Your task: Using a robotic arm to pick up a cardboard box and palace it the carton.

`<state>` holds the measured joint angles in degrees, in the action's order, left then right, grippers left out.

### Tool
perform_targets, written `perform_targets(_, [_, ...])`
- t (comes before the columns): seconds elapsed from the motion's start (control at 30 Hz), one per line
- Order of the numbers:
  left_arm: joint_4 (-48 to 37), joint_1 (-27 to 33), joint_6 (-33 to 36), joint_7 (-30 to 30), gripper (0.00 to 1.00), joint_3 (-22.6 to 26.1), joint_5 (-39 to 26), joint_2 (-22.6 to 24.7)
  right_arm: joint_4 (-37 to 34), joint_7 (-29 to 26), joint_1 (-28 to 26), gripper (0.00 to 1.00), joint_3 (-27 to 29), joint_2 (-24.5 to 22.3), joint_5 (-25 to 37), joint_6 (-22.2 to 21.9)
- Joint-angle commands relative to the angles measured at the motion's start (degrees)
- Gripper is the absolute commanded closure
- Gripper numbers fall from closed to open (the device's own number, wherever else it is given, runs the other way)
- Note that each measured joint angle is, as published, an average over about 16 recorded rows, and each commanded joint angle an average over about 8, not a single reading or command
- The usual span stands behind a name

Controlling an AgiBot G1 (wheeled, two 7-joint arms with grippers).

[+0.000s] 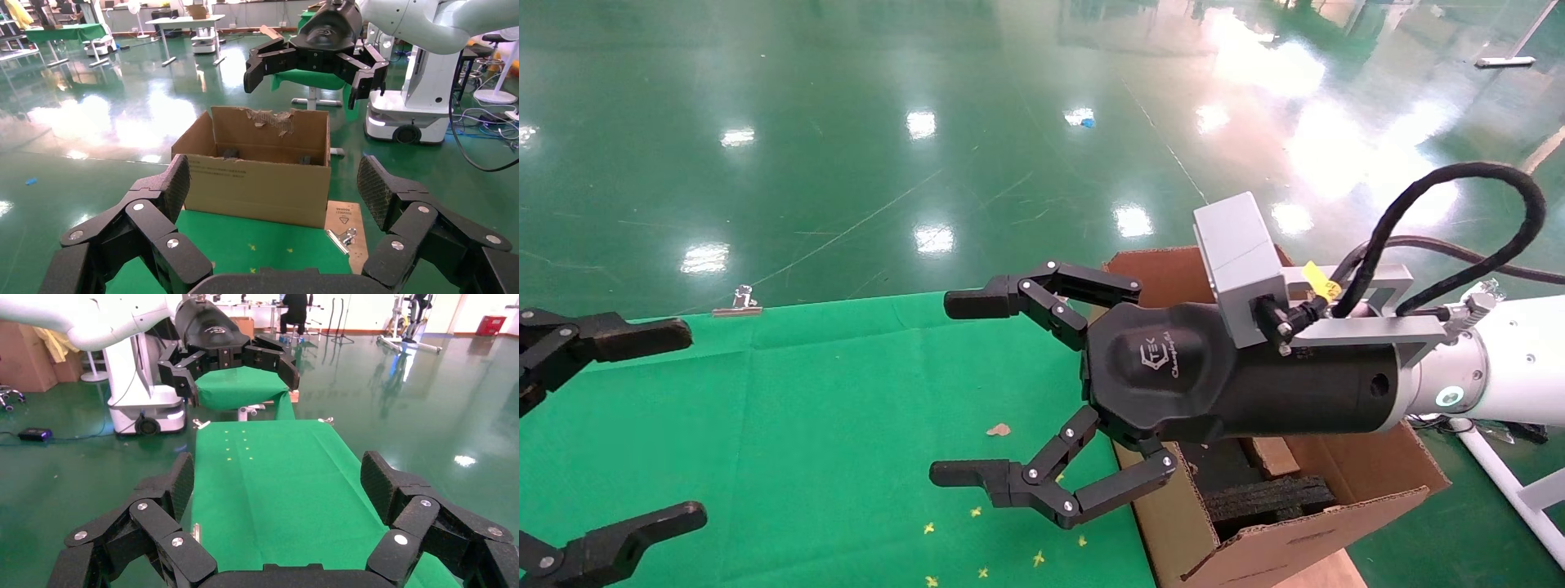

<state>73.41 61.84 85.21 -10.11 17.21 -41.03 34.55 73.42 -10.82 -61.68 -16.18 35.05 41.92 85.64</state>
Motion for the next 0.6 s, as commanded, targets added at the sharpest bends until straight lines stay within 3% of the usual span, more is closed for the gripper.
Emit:
perform_targets(0.03, [0.00, 0.00, 0.00, 0.00, 0.00, 0.00, 0.00, 0.00, -0.01, 0.00, 0.00, 0.00, -0.01, 0.00, 0.00, 0.00])
perform_targets(0.6, [0.00, 0.00, 0.00, 0.00, 0.00, 0.00, 0.00, 0.00, -0.01, 0.00, -0.02, 0.00, -0.01, 0.00, 0.00, 0.00])
